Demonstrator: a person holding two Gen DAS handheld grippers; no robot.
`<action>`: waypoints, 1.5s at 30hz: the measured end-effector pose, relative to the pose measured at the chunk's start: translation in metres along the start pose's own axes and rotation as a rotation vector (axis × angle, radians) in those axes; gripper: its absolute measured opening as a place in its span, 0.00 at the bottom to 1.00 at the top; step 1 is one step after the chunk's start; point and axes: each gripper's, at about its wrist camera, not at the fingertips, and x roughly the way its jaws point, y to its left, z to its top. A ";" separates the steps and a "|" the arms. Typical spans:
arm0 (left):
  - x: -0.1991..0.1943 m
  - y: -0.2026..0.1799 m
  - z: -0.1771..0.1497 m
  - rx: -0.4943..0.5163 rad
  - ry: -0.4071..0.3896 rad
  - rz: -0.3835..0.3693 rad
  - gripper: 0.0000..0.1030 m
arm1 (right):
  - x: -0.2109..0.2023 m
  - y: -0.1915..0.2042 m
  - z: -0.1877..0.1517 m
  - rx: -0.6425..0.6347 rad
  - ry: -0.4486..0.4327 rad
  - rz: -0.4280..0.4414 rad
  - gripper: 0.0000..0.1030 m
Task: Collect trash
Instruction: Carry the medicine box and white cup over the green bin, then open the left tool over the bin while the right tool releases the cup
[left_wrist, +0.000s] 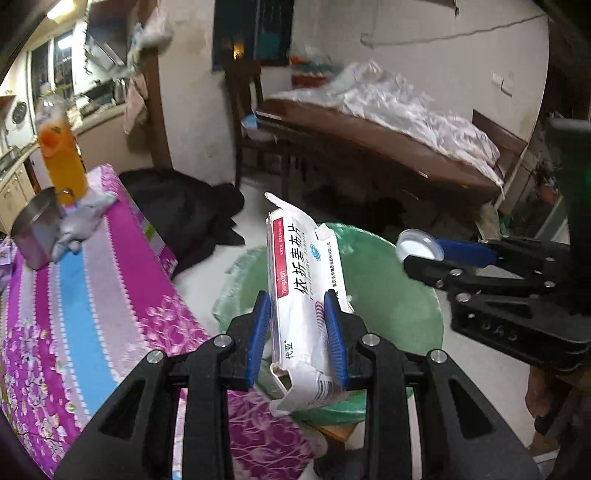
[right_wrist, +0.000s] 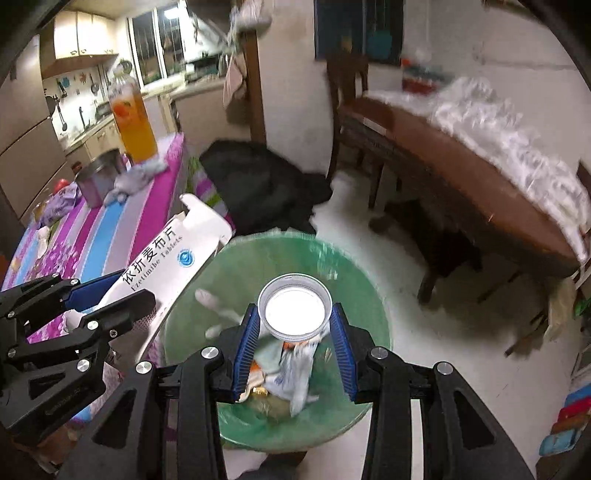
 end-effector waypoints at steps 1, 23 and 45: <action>0.003 -0.002 0.000 0.001 0.016 -0.006 0.28 | 0.006 -0.001 -0.001 0.004 0.018 0.004 0.39; 0.033 0.002 0.012 -0.008 0.113 0.041 0.29 | 0.024 -0.009 -0.012 -0.004 0.122 0.011 0.39; 0.022 0.003 0.009 -0.009 0.053 0.081 0.80 | -0.001 -0.005 -0.022 0.024 -0.044 0.002 0.68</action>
